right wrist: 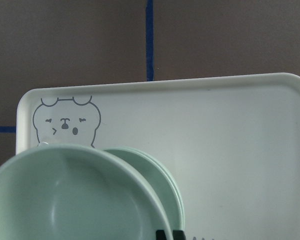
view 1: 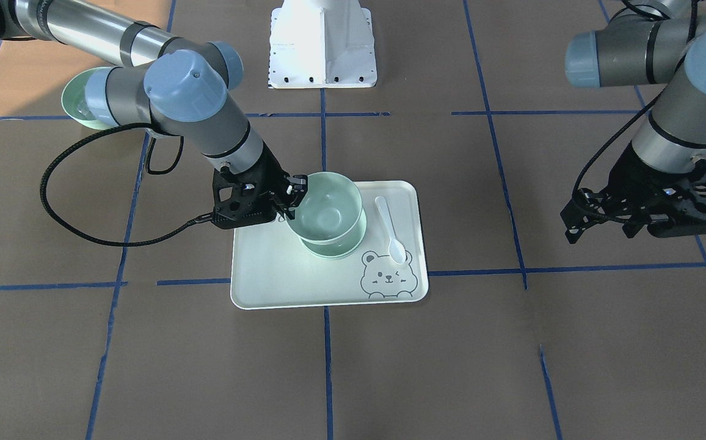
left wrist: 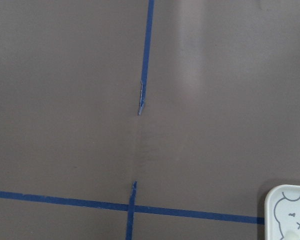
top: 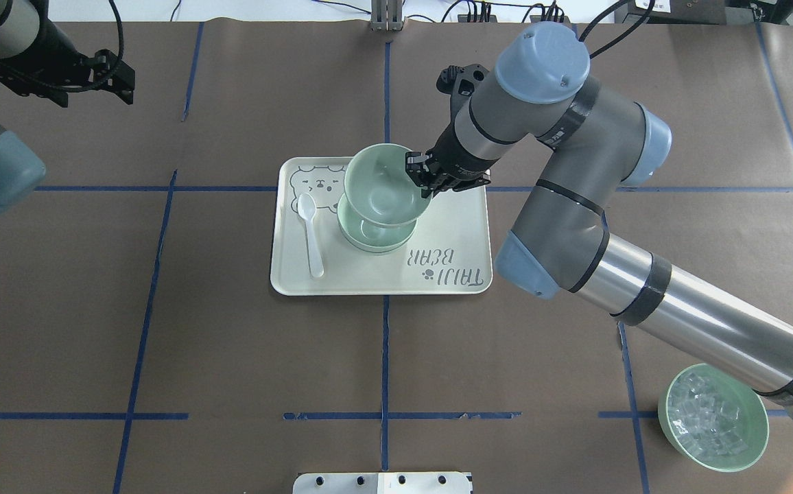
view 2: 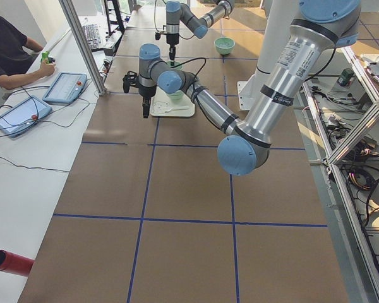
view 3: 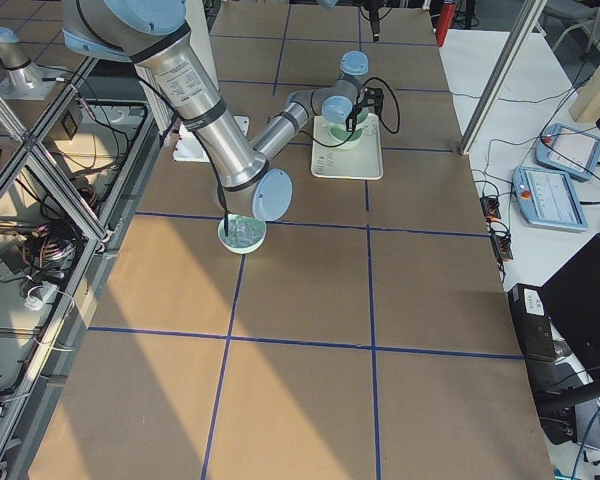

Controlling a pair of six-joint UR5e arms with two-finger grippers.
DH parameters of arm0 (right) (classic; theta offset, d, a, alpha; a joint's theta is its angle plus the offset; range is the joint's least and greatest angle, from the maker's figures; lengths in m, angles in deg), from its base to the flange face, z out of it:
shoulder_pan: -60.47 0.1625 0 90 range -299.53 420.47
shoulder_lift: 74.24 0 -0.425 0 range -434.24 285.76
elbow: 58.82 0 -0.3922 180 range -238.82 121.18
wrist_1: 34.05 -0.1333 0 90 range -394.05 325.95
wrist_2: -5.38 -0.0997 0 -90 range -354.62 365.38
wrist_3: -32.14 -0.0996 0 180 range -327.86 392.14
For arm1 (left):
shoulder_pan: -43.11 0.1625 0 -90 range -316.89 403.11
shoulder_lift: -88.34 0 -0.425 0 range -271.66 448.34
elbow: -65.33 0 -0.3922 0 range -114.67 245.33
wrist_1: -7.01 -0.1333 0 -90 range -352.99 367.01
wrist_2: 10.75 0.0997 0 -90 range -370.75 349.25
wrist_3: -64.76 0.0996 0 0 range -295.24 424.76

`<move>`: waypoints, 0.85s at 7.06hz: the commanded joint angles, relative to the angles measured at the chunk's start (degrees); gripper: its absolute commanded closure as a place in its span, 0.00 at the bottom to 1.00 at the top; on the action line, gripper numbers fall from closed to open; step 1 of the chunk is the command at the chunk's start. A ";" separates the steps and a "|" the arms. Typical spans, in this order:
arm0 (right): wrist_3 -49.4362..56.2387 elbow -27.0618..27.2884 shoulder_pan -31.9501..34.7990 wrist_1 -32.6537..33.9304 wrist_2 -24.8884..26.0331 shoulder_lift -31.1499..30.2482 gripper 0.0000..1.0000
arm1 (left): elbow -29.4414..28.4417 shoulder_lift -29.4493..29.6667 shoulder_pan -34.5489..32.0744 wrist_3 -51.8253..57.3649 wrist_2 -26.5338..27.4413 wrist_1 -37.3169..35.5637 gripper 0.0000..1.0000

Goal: Stack green bowls together

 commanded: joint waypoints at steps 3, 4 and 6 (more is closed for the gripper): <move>-0.08 -3.02 -1.15 0.38 0.65 1.77 1.00 | -0.07 -1.18 -1.48 2.09 -0.03 0.12 0.00; 0.01 -3.02 -1.24 0.73 0.65 1.51 0.21 | -0.07 -1.18 -1.65 2.18 -0.03 0.12 0.00; -0.08 -2.58 -1.50 1.08 0.74 0.98 0.00 | -0.16 -1.18 -1.74 2.09 -0.03 0.12 0.00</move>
